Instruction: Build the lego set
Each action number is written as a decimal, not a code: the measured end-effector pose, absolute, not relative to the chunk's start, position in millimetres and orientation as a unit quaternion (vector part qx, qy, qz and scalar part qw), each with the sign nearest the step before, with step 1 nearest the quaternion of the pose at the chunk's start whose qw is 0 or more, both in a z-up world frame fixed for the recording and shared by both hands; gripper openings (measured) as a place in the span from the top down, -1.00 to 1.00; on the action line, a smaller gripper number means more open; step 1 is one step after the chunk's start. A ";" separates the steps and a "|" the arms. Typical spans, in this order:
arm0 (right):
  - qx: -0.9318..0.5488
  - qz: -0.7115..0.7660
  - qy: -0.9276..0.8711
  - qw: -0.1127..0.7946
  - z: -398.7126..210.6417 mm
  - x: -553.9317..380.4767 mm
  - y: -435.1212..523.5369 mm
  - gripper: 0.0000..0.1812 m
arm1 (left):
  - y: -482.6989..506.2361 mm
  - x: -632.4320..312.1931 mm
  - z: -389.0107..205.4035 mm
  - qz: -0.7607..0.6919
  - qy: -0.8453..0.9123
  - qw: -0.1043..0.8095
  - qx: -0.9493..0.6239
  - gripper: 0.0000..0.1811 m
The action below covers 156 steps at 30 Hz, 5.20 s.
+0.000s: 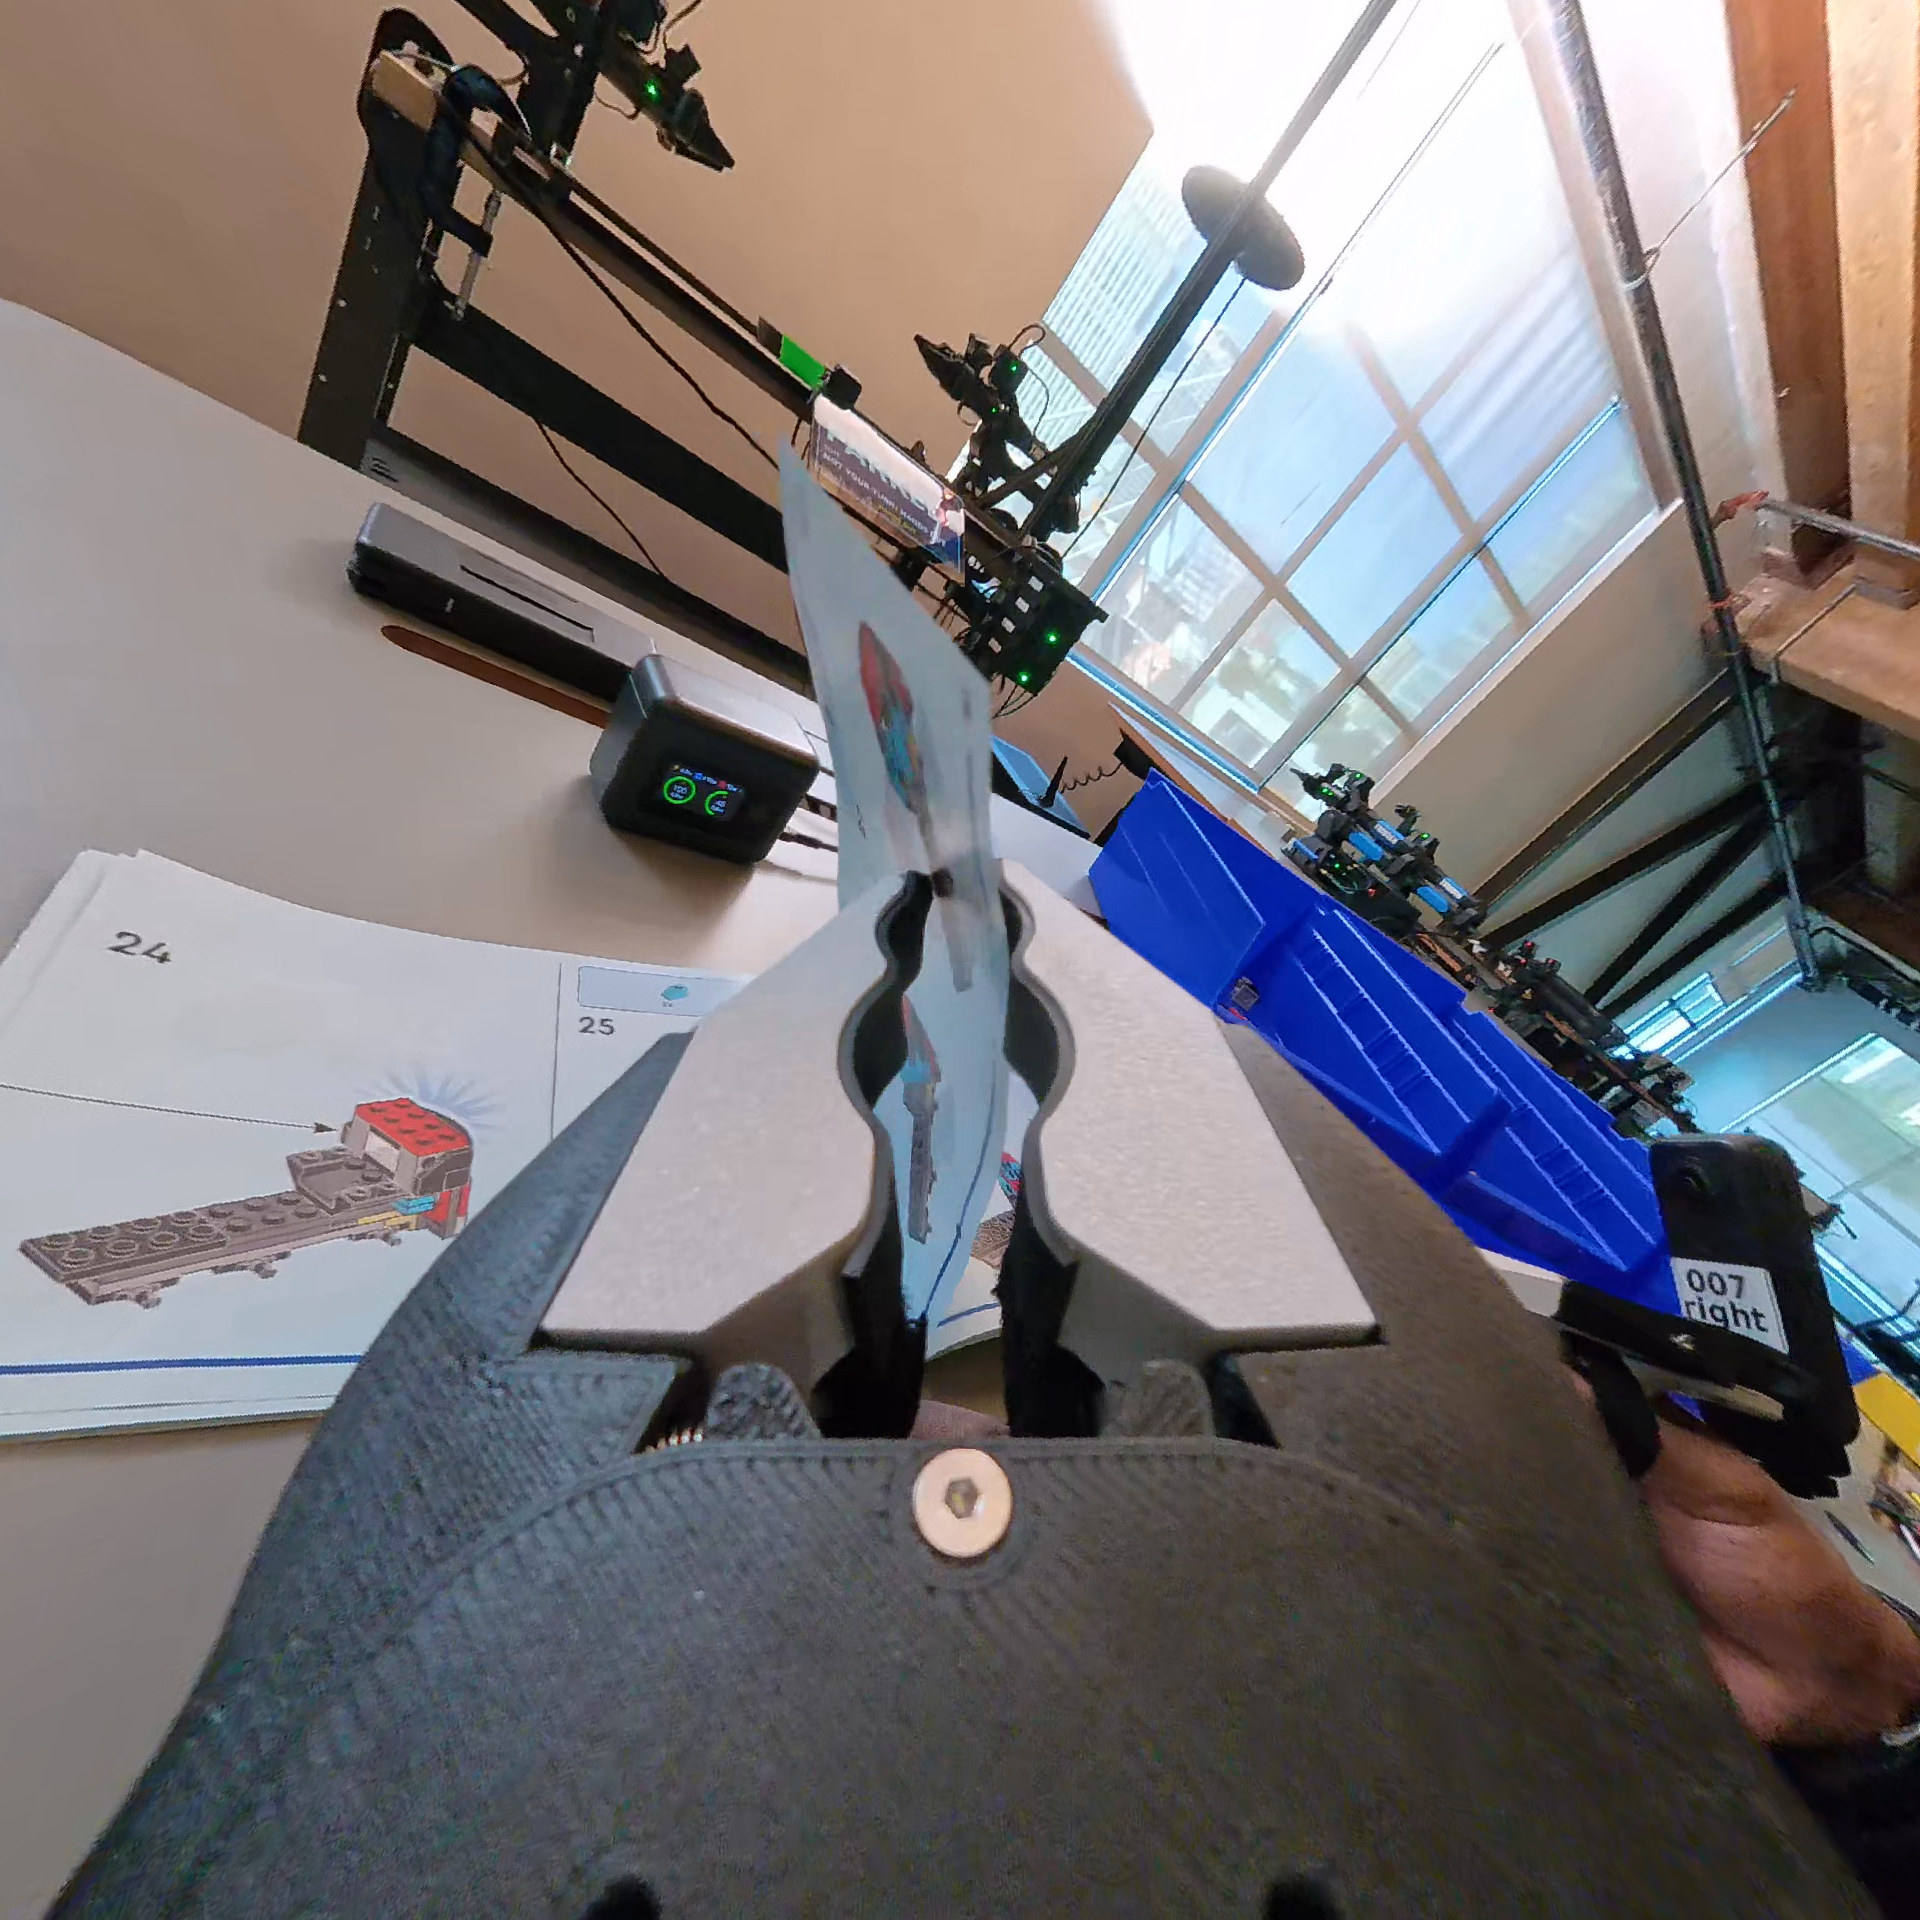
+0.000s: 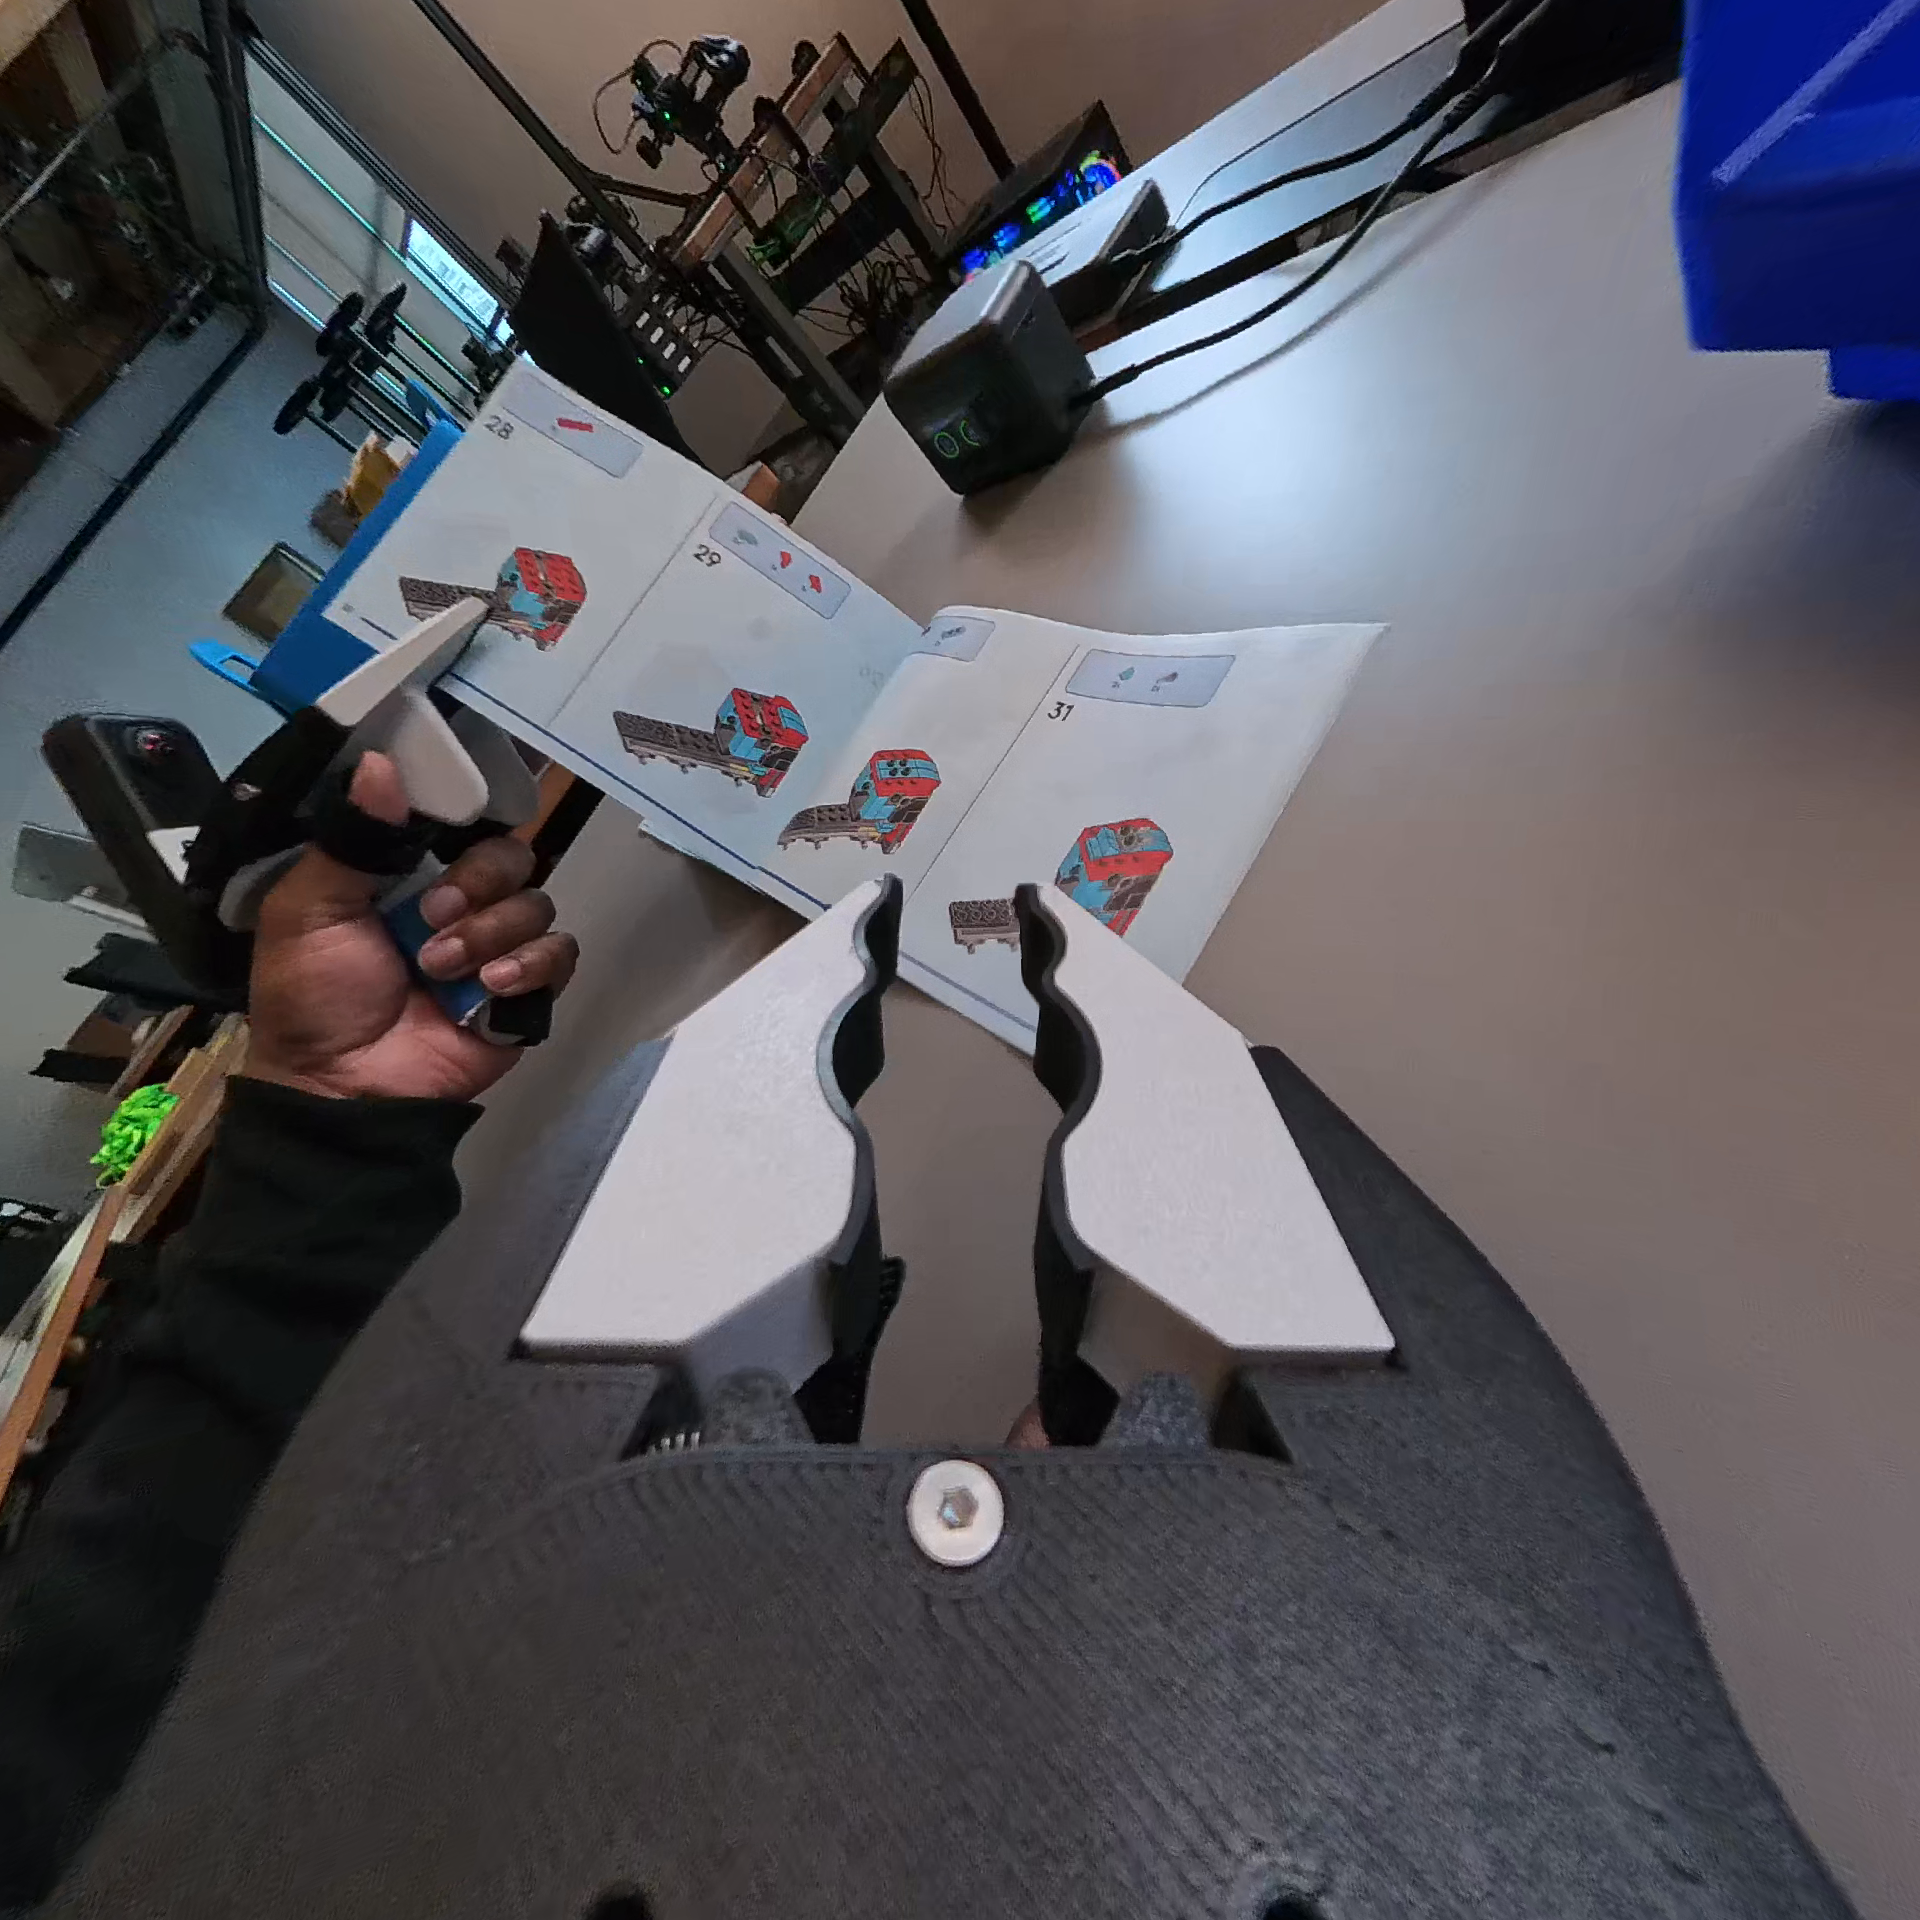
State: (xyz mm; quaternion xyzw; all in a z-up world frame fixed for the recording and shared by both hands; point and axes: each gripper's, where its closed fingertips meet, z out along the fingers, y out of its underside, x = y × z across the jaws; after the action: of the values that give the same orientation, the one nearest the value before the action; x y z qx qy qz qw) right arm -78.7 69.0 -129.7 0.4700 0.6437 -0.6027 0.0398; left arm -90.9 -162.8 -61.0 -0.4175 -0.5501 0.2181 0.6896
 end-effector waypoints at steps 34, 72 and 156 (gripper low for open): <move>0.366 -0.675 0.638 0.065 -101.9 -50.1 13.7 0.74 | -179.1 -87.7 -60.6 0.222 -0.547 0.702 -0.399 0.89; 0.363 -0.678 0.635 0.075 -100.9 -48.2 12.8 0.73 | -267.5 -58.2 -103.7 0.356 -0.638 0.548 -0.406 0.23; 0.340 -0.603 0.718 0.075 -123.1 7.3 208.1 0.68 | -15.0 -6.3 -123.0 0.149 -0.556 0.600 -0.556 0.34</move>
State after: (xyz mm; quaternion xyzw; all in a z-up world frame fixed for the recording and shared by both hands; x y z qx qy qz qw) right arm 7.3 208.1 -123.1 0.3401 0.7179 -0.6027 0.0753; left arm -6.3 -15.0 -123.0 -0.5556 -0.5558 0.1489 0.6002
